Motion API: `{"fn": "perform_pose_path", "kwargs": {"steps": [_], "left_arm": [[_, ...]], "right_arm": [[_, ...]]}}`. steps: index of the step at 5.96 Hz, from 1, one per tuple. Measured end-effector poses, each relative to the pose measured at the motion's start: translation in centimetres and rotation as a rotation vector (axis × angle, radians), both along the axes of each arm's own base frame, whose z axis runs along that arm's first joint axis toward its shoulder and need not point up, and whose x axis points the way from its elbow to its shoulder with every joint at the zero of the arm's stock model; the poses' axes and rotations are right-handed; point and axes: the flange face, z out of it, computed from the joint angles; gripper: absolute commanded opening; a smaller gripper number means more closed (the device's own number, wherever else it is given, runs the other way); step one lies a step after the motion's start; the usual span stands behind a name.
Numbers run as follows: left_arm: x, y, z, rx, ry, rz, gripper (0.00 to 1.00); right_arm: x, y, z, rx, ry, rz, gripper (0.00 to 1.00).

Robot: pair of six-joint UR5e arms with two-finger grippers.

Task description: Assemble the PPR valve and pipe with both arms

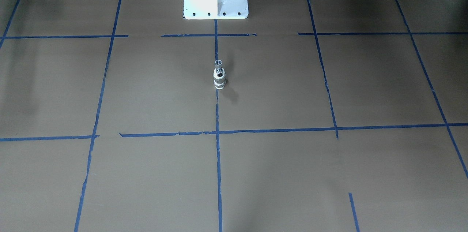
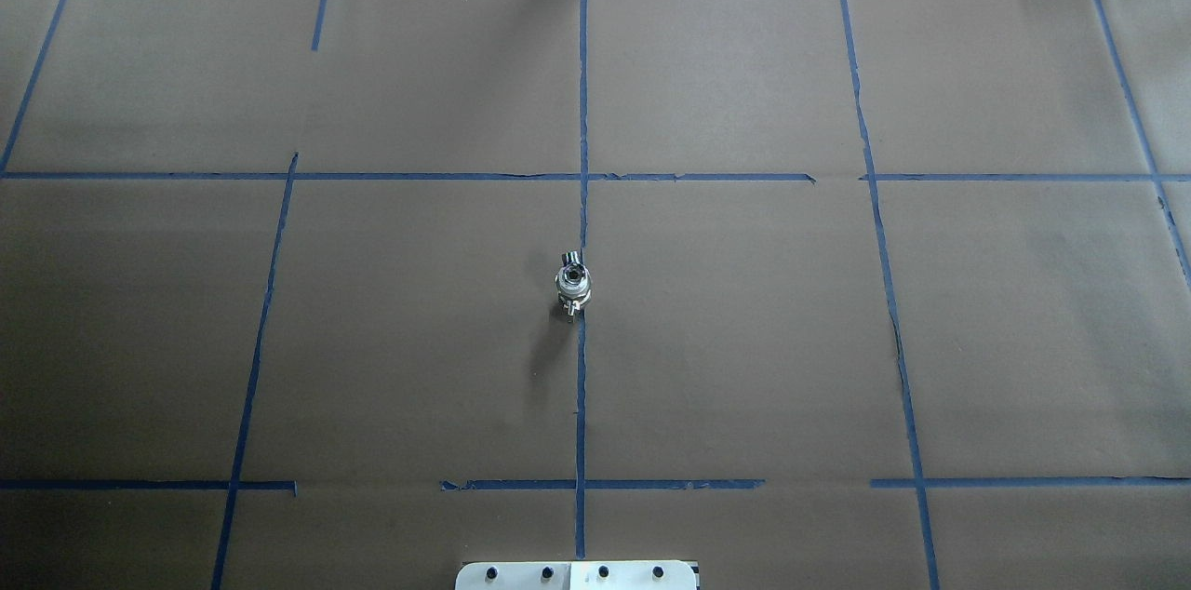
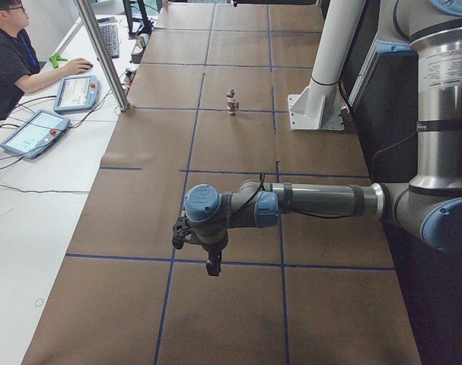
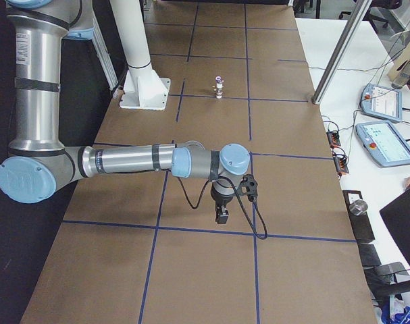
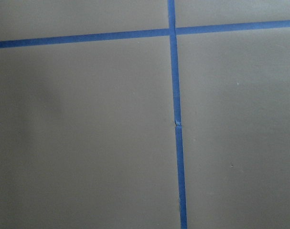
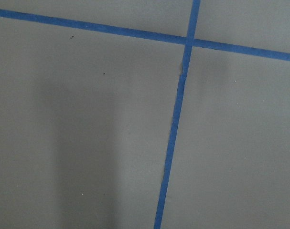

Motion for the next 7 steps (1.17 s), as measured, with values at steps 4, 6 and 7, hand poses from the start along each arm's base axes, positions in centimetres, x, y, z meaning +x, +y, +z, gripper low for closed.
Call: {"fn": "perform_pose_path", "kwargs": {"steps": [4,6,7], "left_arm": [[-0.1,1.7,1.0,-0.025,-0.001,-0.003,1.00],[-0.3,2.9,1.5,-0.039,-0.002,-0.006,1.00],[-0.3,2.9,1.0,-0.028,-0.002,-0.007,1.00]], "right_arm": [[0.1,0.2,0.5,-0.009,0.012,-0.001,1.00],[0.1,0.5,0.9,-0.017,0.018,-0.001,1.00],[0.2,1.0,1.2,-0.024,0.018,-0.001,1.00]]}}
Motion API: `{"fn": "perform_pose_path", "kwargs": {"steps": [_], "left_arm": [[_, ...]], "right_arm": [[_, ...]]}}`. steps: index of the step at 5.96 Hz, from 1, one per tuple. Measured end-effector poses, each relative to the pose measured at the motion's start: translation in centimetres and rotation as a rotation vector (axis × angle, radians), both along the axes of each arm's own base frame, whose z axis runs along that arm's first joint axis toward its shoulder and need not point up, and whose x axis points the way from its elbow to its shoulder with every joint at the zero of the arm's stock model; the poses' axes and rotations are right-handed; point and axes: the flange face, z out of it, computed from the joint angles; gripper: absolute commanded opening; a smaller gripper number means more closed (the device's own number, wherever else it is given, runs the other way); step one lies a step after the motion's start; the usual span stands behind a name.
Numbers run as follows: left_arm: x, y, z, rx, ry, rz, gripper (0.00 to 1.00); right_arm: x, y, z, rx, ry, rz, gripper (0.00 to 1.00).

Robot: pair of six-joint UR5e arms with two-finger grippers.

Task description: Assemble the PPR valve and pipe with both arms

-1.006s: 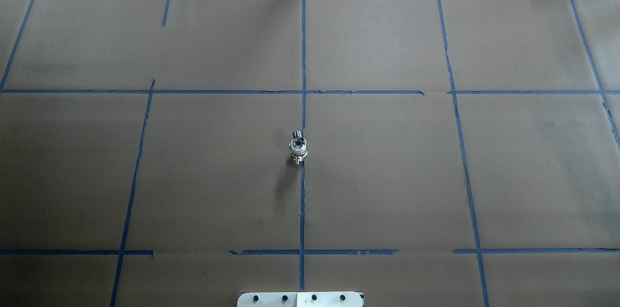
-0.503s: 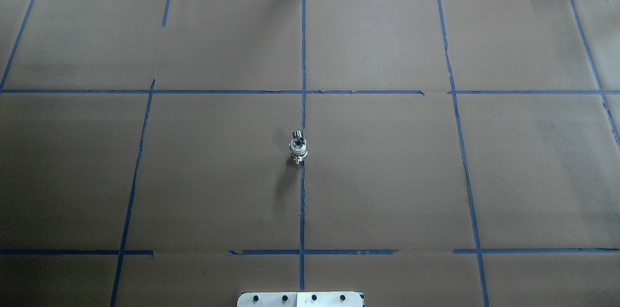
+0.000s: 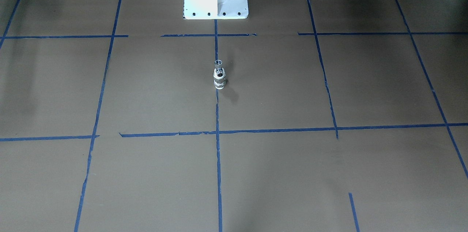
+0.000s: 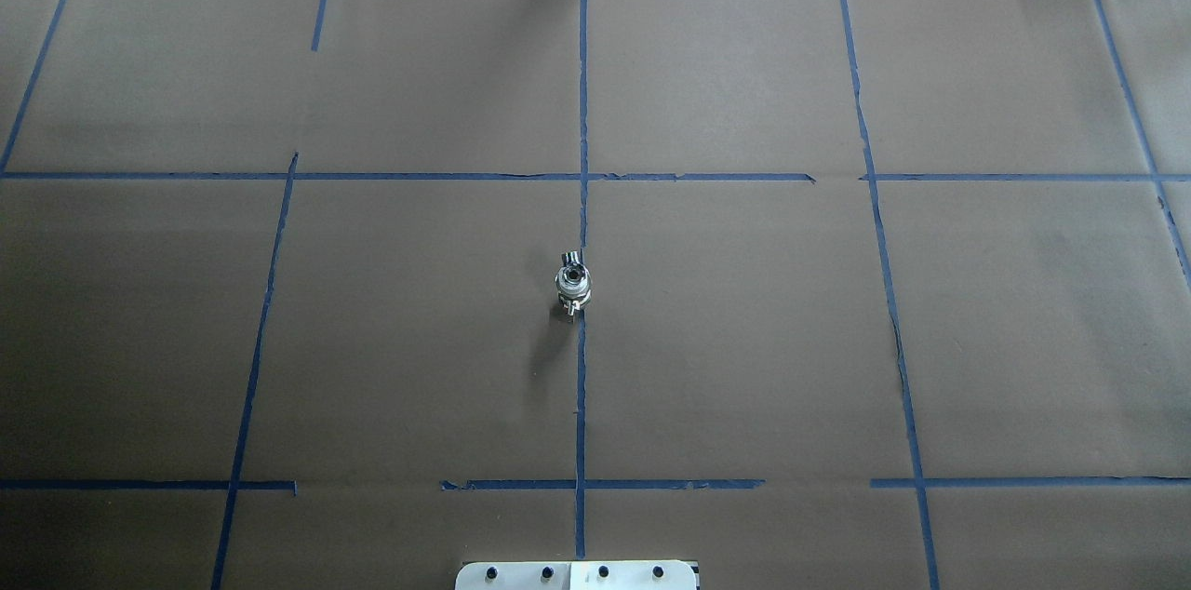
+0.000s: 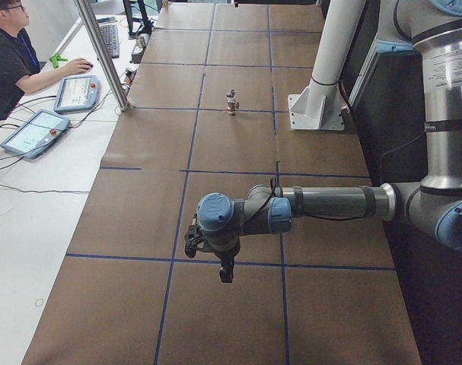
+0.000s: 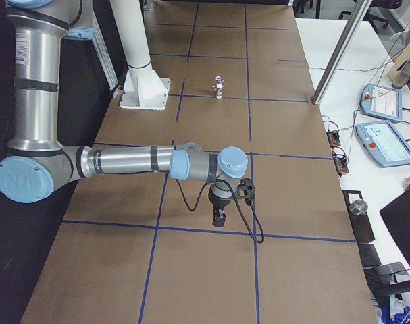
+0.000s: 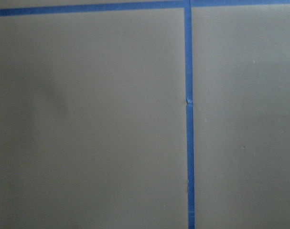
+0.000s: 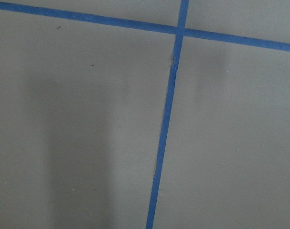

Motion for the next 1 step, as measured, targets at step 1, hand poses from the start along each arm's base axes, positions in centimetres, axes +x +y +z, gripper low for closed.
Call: {"fn": "perform_pose_path", "kwargs": {"steps": [1], "left_arm": [[-0.01,-0.37,-0.47,0.011,0.001,-0.001,1.00]], "right_arm": [[0.05,0.60,0.46,-0.013,0.000,0.002,1.00]]}}
